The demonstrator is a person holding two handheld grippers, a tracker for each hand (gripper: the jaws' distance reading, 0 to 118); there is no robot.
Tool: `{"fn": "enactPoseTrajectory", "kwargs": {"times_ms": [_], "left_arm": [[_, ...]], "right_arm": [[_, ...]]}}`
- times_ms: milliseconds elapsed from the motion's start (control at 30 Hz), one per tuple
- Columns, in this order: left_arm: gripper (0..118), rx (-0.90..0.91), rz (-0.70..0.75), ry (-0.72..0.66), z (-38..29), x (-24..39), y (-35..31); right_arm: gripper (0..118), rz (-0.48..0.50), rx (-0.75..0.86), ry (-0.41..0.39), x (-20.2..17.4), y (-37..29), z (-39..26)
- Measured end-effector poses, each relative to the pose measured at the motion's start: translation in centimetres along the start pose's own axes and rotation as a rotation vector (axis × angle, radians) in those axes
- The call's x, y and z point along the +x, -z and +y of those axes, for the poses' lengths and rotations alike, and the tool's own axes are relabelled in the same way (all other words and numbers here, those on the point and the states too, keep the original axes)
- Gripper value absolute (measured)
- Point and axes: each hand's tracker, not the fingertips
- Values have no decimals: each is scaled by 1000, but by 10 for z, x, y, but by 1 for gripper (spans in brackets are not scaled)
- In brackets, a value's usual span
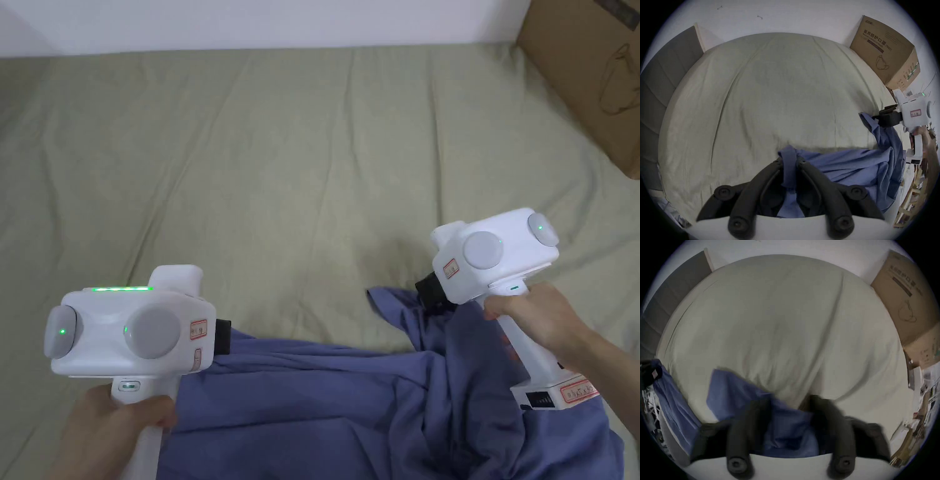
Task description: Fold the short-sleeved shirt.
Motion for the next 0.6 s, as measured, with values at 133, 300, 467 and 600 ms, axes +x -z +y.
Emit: {"fn": "enactPoseTrajectory", "kwargs": {"times_ms": [133, 300, 467, 600], "left_arm": [[10, 11, 8, -1, 1, -1, -15], [10, 57, 20, 7, 1, -6, -48], [10, 151, 83, 16, 3, -12, -97], [10, 234, 87, -3, 11, -25, -142]], "right_arm": [[1, 8, 34, 81, 6, -12, 4], [1, 56, 137, 175, 29, -61, 0], [1, 74, 306, 276, 51, -152, -8], [1, 38, 414, 297, 68, -219, -19]]}}
